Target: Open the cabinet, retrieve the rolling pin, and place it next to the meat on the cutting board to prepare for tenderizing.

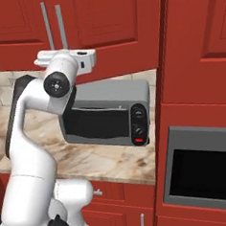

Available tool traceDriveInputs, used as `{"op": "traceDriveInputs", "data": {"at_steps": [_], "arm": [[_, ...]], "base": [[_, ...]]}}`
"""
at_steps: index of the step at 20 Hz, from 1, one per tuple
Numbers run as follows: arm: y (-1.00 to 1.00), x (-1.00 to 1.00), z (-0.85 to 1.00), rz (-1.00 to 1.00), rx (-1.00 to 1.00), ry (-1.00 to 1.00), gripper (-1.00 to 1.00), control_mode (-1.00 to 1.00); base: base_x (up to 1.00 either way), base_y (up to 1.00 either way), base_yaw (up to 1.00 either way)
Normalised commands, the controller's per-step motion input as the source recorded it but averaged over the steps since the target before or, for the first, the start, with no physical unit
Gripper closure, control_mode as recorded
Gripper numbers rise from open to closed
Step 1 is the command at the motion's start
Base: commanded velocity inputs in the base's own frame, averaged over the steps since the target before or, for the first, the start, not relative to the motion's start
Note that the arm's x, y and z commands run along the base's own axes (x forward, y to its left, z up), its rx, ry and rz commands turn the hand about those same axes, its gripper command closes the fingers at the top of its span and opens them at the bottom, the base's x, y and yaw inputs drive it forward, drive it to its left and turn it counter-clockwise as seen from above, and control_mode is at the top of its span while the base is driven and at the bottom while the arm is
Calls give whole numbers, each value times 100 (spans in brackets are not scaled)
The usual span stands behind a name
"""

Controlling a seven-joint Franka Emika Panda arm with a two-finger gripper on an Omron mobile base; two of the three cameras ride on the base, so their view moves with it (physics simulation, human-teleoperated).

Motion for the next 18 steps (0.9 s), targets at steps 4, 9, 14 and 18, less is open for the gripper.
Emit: {"op": "traceDriveInputs", "data": {"at_steps": [4,9,14,18], "arm": [[-66,-43,-24,20,5,2,100,-100],[-66,-40,-32,20,7,0,100,-100],[-28,-12,-26,5,3,3,-100,-100],[0,0,-2,0,-2,1,-100,-100]], "base": [[0,0,0],[0,0,0],[0,0,0],[0,0,0]]}}
